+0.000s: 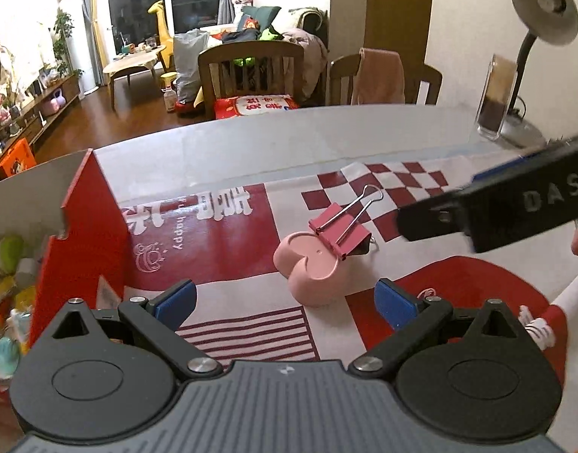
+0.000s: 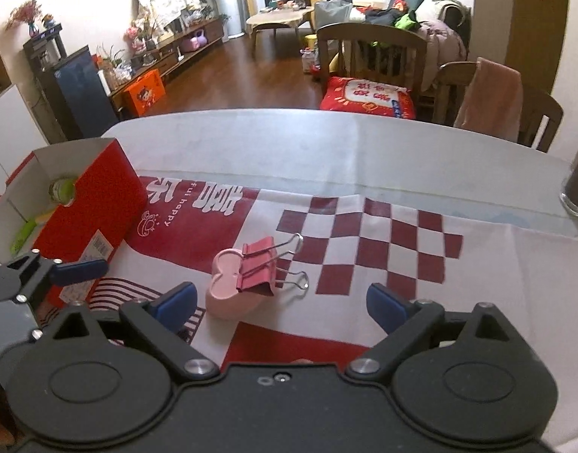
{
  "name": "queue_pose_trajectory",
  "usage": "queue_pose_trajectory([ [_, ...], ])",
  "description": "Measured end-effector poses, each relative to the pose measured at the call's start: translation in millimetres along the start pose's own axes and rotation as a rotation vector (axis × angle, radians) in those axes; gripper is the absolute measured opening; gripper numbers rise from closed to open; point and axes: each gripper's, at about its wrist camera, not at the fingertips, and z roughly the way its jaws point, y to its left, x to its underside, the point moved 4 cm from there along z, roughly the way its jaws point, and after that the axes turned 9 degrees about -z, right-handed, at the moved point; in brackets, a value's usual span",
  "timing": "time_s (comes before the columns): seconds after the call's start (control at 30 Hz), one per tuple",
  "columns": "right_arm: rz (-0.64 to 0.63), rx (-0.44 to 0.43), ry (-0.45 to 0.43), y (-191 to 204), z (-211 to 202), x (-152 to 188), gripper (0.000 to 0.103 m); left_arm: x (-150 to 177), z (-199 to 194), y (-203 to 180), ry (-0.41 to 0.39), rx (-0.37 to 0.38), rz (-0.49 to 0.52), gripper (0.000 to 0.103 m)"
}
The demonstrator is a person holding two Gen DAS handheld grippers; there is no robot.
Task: Organize rigid objects
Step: 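Withdraw both open grippers from the shoebox toward the pink clips on the cloth, then close the left gripper on the pink heart clip while the right gripper closes on the pink binder clip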
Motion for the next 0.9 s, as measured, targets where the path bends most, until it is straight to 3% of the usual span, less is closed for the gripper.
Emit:
queue_pose_trajectory([
  [0.23, -0.013, -0.024, 0.067, 5.9, 41.4, -9.7, 0.090, 2.4, 31.1, -11.3, 0.020, -0.012, 0.044, 0.101],
  [0.4, 0.008, -0.045, 0.110, 2.7, 62.4, -10.0, 0.078, 1.6, 49.3, -18.7, 0.027, -0.017, 0.073, 0.101],
  [0.67, 0.036, -0.074, 0.131, 0.3, 77.9, -12.5, 0.069, -2.3, 68.5, -23.3, 0.033, -0.010, 0.095, 0.101],
  [0.9, 0.048, -0.086, 0.132, 1.9, 83.0, -15.0, 0.051, -4.3, 78.4, -27.0, 0.042, 0.005, 0.093, 0.097],
])
